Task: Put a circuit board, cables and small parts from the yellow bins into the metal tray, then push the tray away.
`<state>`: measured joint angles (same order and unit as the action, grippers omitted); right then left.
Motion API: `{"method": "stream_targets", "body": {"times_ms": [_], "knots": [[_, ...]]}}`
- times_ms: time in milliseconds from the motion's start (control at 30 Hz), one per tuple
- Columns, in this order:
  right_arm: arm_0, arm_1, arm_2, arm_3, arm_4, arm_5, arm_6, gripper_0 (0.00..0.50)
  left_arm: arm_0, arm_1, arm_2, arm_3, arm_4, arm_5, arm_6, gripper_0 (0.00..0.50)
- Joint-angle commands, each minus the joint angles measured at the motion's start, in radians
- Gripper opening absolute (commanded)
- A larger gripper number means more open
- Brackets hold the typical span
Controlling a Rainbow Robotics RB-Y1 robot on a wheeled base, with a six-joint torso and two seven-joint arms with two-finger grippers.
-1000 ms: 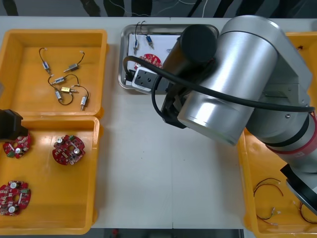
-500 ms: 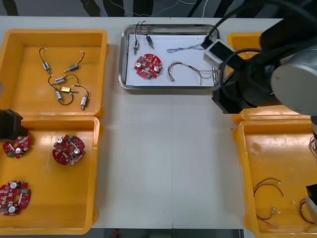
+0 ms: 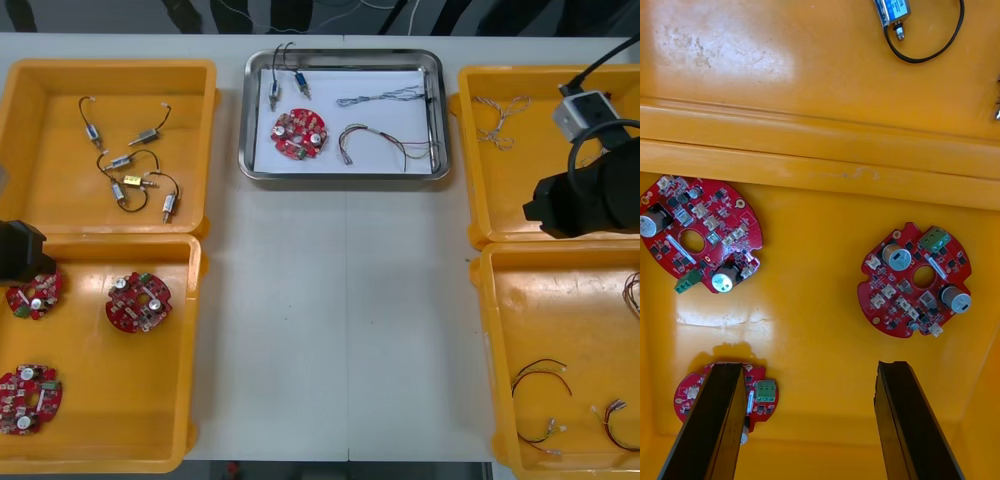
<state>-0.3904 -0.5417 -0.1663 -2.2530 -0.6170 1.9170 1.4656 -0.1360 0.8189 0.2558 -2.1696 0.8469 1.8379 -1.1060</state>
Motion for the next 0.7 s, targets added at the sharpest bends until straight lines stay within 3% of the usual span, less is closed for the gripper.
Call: {"method": "stream_targets", "body": {"times_ms": [33, 700], "knots": [[0.044, -0.054, -0.116, 0.027, -0.059, 0.003, -0.041, 0.500, 0.016, 0.045, 0.031, -0.029, 0.006, -0.009, -0.041, 0.500], [0.211, -0.113, -0.252, 0.082, -0.047, 0.003, -0.034, 0.500, 0.016, 0.045, 0.031, -0.029, 0.006, -0.009, -0.041, 0.500]]}}
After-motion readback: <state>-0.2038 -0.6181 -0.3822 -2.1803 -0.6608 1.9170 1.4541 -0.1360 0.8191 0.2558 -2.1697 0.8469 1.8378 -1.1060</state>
